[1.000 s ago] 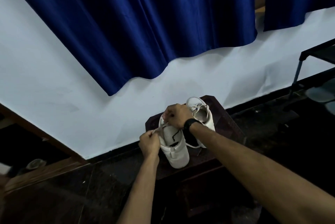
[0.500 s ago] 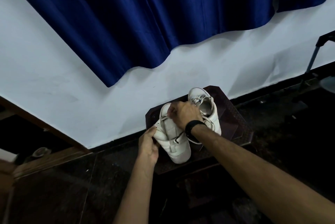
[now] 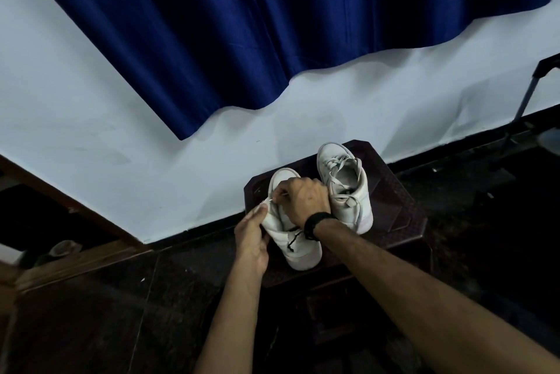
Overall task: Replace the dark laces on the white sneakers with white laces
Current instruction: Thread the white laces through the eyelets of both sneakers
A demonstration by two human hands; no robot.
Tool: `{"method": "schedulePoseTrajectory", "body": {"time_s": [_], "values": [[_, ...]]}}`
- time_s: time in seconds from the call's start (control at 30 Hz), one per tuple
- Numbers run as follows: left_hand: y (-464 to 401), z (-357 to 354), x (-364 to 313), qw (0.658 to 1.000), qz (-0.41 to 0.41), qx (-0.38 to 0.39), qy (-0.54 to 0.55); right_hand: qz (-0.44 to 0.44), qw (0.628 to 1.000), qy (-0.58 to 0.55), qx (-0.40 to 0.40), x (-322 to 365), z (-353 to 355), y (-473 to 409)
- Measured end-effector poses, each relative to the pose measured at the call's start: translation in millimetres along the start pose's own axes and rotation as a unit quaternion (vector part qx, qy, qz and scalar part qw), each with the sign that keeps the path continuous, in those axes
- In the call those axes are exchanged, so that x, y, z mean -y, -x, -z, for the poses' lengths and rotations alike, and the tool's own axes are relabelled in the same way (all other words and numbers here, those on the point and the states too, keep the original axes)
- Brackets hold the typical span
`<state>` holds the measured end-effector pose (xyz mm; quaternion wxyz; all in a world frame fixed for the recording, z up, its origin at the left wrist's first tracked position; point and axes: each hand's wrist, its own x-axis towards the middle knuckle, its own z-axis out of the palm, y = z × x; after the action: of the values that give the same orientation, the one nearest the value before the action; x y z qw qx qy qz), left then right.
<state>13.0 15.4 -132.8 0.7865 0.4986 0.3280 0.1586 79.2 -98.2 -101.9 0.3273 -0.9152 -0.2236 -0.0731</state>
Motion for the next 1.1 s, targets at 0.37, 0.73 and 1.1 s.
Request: {"method": "schedulePoseTrajectory", "body": {"time_s": [0.37,0.73,1.1], "values": [[2.7,-3.3,0.5,0.994,-0.078,-0.013,-0.078,0.046,0.996,0.07,-0.022,3.6,-2.6,2.0],[-17.1,5.2,-9.5,0.992,0.029,0.009,-0.119,0.083,0.984,0.158,-0.025,10.0,-1.8,4.2],[-6.9,3.6,-31.6,0.997,-0.035,-0.06,-0.036,0.07,0.979,0.187,-0.047,3.1,-5.4,4.5]]}}
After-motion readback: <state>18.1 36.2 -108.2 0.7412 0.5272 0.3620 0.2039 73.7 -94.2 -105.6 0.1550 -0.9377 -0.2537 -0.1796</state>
